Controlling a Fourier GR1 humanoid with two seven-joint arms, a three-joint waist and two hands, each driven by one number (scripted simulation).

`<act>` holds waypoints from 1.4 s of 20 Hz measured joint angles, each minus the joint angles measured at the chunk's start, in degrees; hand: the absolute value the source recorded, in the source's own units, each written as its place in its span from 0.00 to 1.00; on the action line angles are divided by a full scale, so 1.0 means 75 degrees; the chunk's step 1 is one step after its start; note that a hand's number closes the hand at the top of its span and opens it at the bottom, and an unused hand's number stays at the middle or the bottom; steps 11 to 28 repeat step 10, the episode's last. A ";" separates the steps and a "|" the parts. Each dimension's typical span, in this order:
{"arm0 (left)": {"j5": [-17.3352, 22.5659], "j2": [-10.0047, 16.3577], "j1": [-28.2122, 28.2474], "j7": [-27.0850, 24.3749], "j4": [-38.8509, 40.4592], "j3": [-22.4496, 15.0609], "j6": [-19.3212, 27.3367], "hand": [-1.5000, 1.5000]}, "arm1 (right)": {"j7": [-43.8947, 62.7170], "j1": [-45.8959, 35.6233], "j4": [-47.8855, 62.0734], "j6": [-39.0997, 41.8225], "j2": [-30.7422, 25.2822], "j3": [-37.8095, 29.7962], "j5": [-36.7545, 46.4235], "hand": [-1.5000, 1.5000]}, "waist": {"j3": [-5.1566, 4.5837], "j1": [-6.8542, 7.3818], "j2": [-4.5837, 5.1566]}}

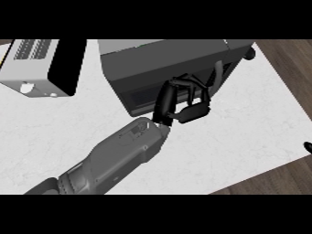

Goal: Pick up the milk, place it into the microwave and close the microwave

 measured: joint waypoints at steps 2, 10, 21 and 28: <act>0.0055 0.0000 0.0000 -0.0100 0.0019 -0.0009 0.0040 1.00 | 0.0022 0.0004 -0.0032 0.0008 -0.0023 0.0002 -0.0044 0.00 | 0.0002 -0.0024 0.0004; 0.0265 0.0000 -0.0026 -0.0421 0.0069 -0.0075 0.0114 1.00 | 0.0122 -0.0032 -0.0144 -0.0004 -0.0117 0.0008 -0.0227 0.00 | 0.0005 -0.0061 0.0033; 0.0265 0.0000 -0.0026 -0.0421 0.0069 -0.0075 0.0114 1.00 | 0.0122 -0.0032 -0.0144 -0.0004 -0.0117 0.0008 -0.0227 0.00 | 0.0005 -0.0061 0.0033; 0.0265 0.0000 -0.0026 -0.0421 0.0069 -0.0075 0.0114 1.00 | 0.0122 -0.0032 -0.0144 -0.0004 -0.0117 0.0008 -0.0227 0.00 | 0.0005 -0.0061 0.0033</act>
